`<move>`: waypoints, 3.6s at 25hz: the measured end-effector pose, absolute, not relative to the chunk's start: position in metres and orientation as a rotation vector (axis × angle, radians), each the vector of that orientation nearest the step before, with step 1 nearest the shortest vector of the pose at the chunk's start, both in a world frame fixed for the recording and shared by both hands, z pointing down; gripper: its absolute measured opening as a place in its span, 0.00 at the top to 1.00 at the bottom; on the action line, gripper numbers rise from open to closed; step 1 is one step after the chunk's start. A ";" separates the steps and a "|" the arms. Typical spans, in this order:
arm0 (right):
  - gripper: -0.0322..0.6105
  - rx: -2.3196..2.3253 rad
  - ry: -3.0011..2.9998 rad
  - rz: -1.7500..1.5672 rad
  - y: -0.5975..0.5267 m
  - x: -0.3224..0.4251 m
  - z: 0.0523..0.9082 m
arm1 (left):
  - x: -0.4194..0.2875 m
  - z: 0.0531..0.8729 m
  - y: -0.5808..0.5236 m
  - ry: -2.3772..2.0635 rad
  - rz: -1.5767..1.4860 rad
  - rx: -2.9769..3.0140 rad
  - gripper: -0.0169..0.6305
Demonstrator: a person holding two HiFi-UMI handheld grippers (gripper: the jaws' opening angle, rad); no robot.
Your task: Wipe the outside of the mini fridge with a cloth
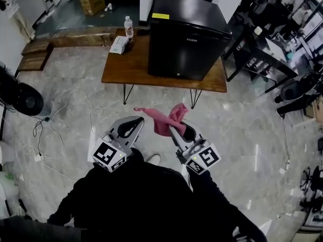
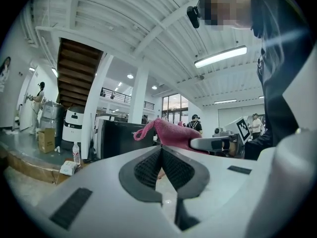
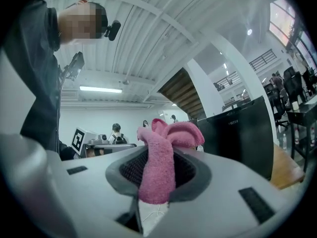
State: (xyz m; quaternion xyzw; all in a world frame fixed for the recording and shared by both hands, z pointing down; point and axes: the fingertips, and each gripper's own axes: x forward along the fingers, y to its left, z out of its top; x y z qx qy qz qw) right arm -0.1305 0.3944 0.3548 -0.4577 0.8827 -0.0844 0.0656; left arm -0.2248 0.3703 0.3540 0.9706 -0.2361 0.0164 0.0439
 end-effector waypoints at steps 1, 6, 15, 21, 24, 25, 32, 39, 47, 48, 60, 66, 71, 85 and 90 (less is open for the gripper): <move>0.80 -1.386 2.663 -0.253 0.394 -0.130 0.355 | -0.225 0.354 0.369 -0.727 0.056 2.964 0.96; 0.79 -1.459 2.688 -0.143 0.382 -0.121 0.351 | -0.224 0.352 0.358 -0.769 0.068 2.938 0.96; 0.79 -1.580 2.719 0.078 0.306 -0.079 0.335 | -0.185 0.335 0.299 -0.802 0.055 2.971 0.96; 0.79 -1.664 2.729 0.162 0.230 -0.078 0.333 | -0.177 0.329 0.214 -0.836 0.016 2.975 0.96; 0.79 -1.705 2.714 0.203 0.179 -0.079 0.321 | -0.172 0.324 0.164 -0.842 -0.005 2.980 0.96; 0.79 -1.725 2.714 0.216 0.160 -0.080 0.318 | -0.172 0.323 0.146 -0.842 -0.014 2.979 0.96; 0.79 -1.957 2.682 0.274 0.034 -0.074 0.338 | -0.170 0.327 0.046 -0.772 -0.049 2.971 0.96; 0.79 -2.107 2.581 0.283 -0.025 -0.060 0.356 | -0.154 0.351 -0.013 -0.659 -0.037 3.004 0.96; 0.80 -2.235 2.566 0.451 -0.044 -0.055 0.377 | -0.128 0.374 -0.045 -0.602 -0.023 3.001 0.96; 0.80 -2.239 2.575 0.453 -0.045 -0.055 0.383 | -0.125 0.379 -0.046 -0.606 -0.018 2.995 0.96; 0.80 -2.174 2.704 0.160 -0.053 -0.053 0.496 | -0.105 0.478 -0.054 -0.634 0.108 2.837 0.96; 0.80 -2.183 2.747 -0.092 -0.057 -0.053 0.571 | -0.096 0.562 -0.060 -0.630 0.248 2.777 0.96; 0.80 -2.209 2.760 -0.264 -0.059 -0.048 0.636 | -0.090 0.636 -0.064 -0.620 0.388 2.682 0.96; 0.80 -2.173 2.700 -0.894 -0.067 -0.051 0.774 | -0.098 0.764 -0.068 -0.630 0.622 2.464 0.96; 0.80 -2.136 2.739 -0.993 -0.063 -0.053 0.794 | -0.103 0.773 -0.068 -0.651 0.618 2.420 0.96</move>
